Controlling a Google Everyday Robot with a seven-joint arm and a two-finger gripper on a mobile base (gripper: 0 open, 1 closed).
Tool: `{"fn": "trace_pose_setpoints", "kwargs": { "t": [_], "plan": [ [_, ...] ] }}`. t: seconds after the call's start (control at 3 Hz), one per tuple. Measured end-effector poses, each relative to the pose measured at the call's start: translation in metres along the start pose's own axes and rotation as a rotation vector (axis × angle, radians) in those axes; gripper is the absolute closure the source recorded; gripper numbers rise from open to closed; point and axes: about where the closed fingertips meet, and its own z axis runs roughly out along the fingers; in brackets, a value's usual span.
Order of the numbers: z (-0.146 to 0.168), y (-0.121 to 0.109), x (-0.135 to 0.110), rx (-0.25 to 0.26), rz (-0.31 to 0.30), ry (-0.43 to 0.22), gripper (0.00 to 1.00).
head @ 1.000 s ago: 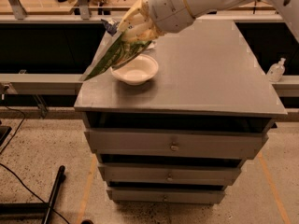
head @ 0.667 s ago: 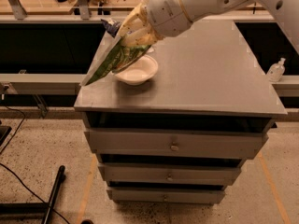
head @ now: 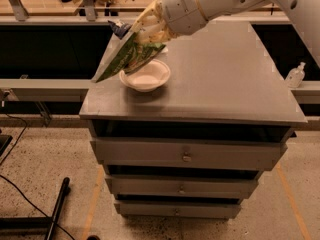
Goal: Place green jalapeno chip bag into paper bowl
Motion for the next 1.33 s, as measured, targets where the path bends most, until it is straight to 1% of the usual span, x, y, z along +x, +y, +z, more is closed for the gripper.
{"fn": "trace_pose_setpoints", "kwargs": {
  "t": [0.33,0.67,1.0,1.33],
  "plan": [
    [-0.003,0.005,0.014,0.004,0.03,0.009,1.0],
    [-0.005,0.012,0.024,0.013,0.075,0.01,1.0],
    [-0.004,0.021,0.027,0.0,0.101,0.005,0.83],
    [0.002,0.03,0.021,-0.032,0.095,-0.011,0.59]
  ]
}}
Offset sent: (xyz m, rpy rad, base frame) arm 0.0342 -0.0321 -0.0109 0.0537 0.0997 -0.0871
